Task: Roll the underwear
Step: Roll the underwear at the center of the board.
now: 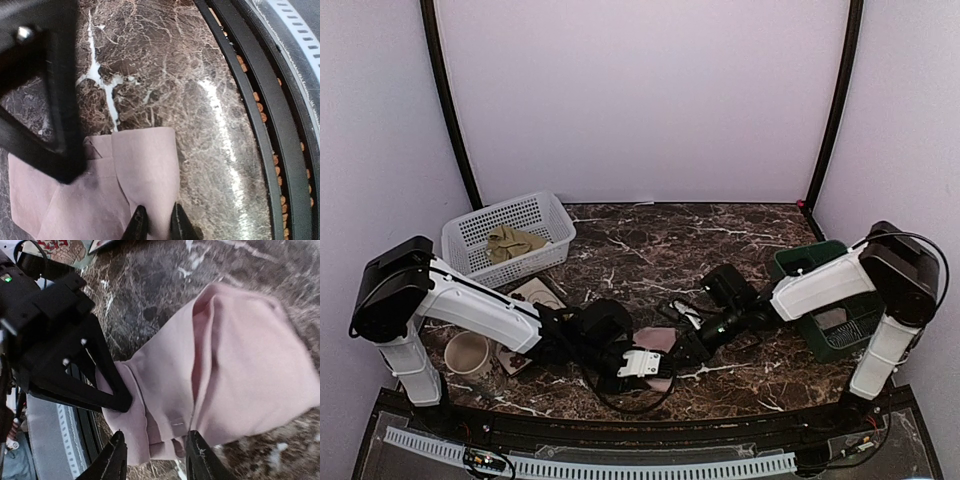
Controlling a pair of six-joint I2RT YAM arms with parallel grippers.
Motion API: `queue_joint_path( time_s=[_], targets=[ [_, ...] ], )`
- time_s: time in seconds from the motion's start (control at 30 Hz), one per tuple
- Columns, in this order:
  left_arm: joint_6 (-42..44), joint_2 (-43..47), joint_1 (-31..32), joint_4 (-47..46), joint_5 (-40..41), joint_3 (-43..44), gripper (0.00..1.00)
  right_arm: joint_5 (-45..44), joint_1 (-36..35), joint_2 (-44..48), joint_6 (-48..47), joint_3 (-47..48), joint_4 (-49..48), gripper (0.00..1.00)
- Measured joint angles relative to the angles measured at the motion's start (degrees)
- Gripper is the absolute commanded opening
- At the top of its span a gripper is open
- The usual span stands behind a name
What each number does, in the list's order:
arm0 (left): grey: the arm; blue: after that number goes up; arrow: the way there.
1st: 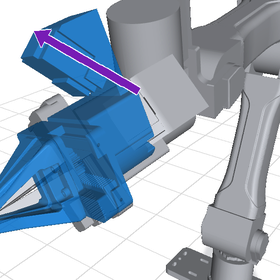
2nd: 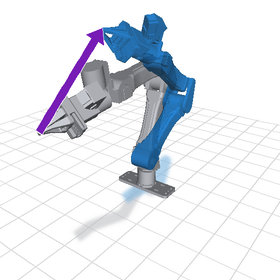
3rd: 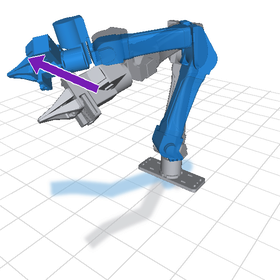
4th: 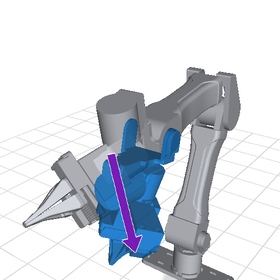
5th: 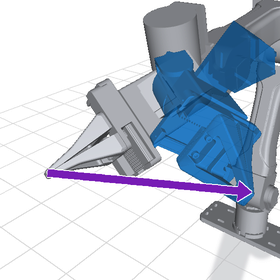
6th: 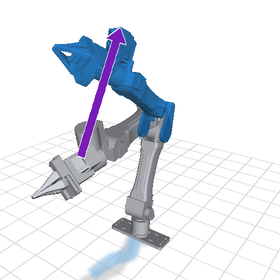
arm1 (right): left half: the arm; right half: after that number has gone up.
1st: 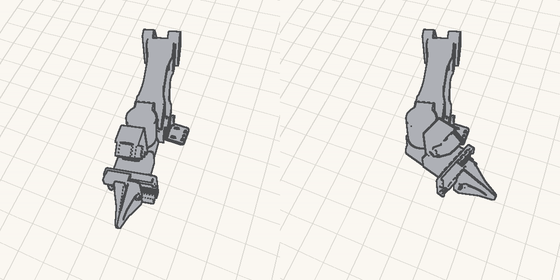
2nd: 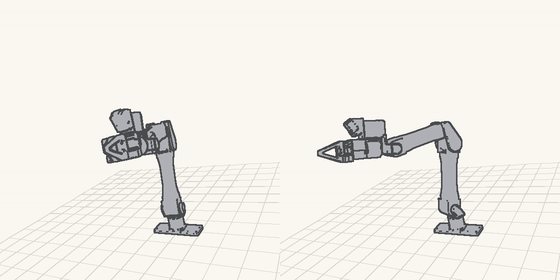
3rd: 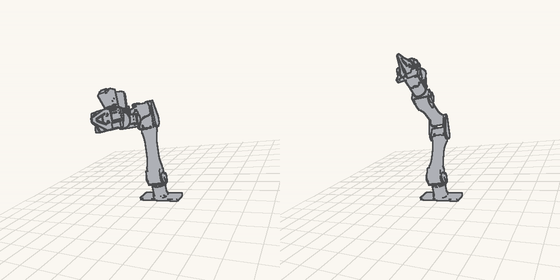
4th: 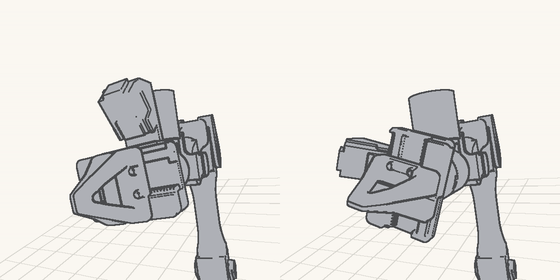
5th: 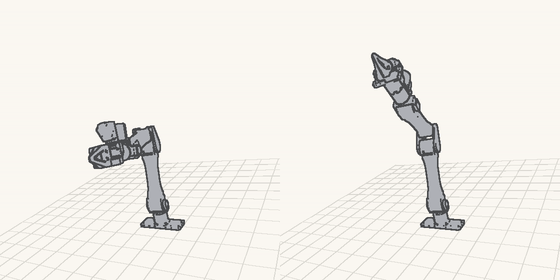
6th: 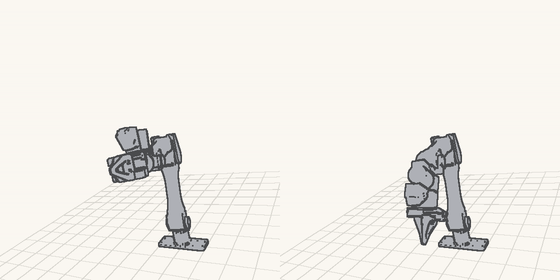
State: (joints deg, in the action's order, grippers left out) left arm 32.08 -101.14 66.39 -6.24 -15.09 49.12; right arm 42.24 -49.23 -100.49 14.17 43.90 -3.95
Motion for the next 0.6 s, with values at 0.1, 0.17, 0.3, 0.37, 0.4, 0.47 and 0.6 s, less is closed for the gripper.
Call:
queue_joint_path(
  time_s=[0.1, 0.17, 0.3, 0.37, 0.4, 0.47, 0.6],
  targets=[
    [-3.6, -0.1, -0.1, 3.9, -2.7, 1.7, 0.12, -7.1, 0.3, 7.9, -2.0, -1.8, 0.6, 0.53],
    [-6.6, -1.0, -1.0, 6.9, -5.6, 3.6, 0.12, -11.8, 0.2, 14.5, -3.8, -4.0, 0.4, 0.59],
    [-11.7, -4.3, -4.1, 11.2, -13.2, 7.8, 0.13, -19.3, -1.2, 25.7, -6.7, -8.5, -0.2, 0.59],
    [-13.1, -6.8, -6.5, 13.9, -18.8, 10.5, 0.13, -24.9, -4.5, 29.7, -8.5, -11.0, -0.5, 0.59],
    [-13.3, -7.6, -7.1, 14.7, -20.5, 11.2, 0.14, -27.3, -5.5, 30.4, -9.1, -11.7, -0.5, 0.58],
    [-14.6, -9.6, -8.6, 16.7, -24.8, 13.2, 0.14, -30.4, -8.5, 31.8, -9.9, -13.8, -0.5, 0.57],
    [-15.6, -13.9, -11.6, 20.3, -33.2, 16.7, 0.14, -34.7, -14.6, 33.1, -11.3, -17.3, -1.1, 0.56]
  ],
)
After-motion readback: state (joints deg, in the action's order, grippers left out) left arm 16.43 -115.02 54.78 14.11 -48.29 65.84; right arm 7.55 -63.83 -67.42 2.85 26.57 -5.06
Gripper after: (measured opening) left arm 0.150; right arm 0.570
